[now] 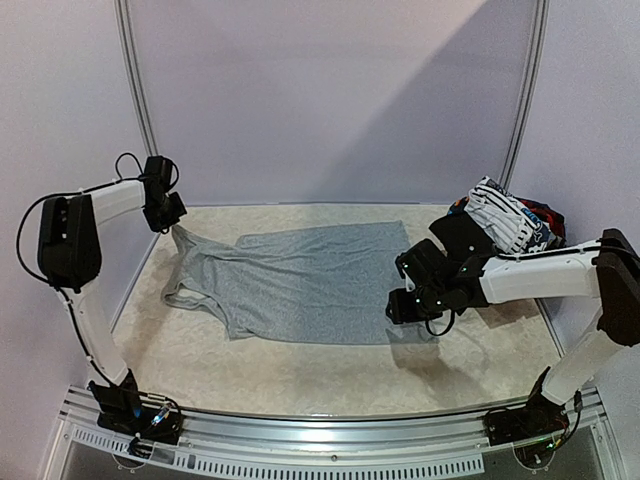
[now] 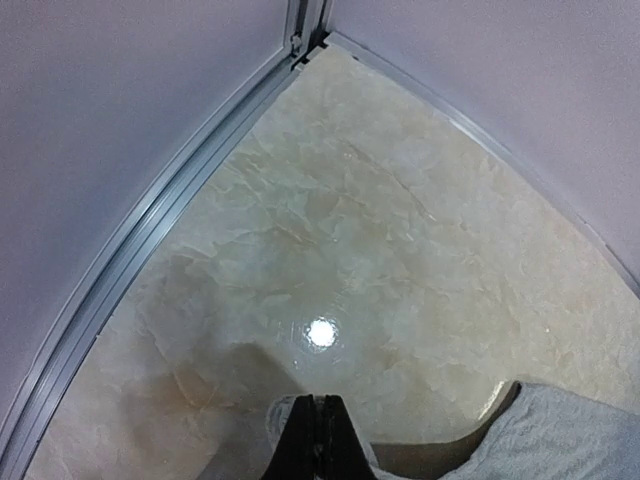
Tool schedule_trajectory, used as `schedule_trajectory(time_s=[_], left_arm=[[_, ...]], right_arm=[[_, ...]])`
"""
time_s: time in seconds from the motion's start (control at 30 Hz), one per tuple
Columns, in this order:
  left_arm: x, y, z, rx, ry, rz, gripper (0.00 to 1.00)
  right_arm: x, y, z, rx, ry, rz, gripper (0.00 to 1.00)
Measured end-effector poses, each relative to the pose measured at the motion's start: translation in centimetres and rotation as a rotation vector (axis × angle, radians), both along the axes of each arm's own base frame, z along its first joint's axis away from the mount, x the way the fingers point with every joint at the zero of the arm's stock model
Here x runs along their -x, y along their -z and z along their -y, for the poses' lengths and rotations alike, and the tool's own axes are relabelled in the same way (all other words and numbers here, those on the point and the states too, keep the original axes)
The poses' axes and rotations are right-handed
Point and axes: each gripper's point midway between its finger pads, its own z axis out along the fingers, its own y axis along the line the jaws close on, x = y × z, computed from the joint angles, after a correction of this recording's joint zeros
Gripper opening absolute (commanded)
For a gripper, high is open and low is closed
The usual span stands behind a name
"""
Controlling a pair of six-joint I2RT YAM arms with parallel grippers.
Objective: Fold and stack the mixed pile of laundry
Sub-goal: Smooth out the crumpled tank top at the center of the board.
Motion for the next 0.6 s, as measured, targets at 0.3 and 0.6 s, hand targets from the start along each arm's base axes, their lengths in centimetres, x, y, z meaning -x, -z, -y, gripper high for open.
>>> schedule_trajectory(time_s=[0.3,0.6], left_arm=[[2.7,3.4,-1.7,-0.039,-0.062,-0.11,1.0],[13.1,-0.7,0.3,-0.043,-0.037,0.006,0.85]], right_arm=[[0.0,0.0,0.4,0.017,0.008,0.004,0.52],[0.2,-2.4,1.9,-0.039,0.073,0.079,0.59]])
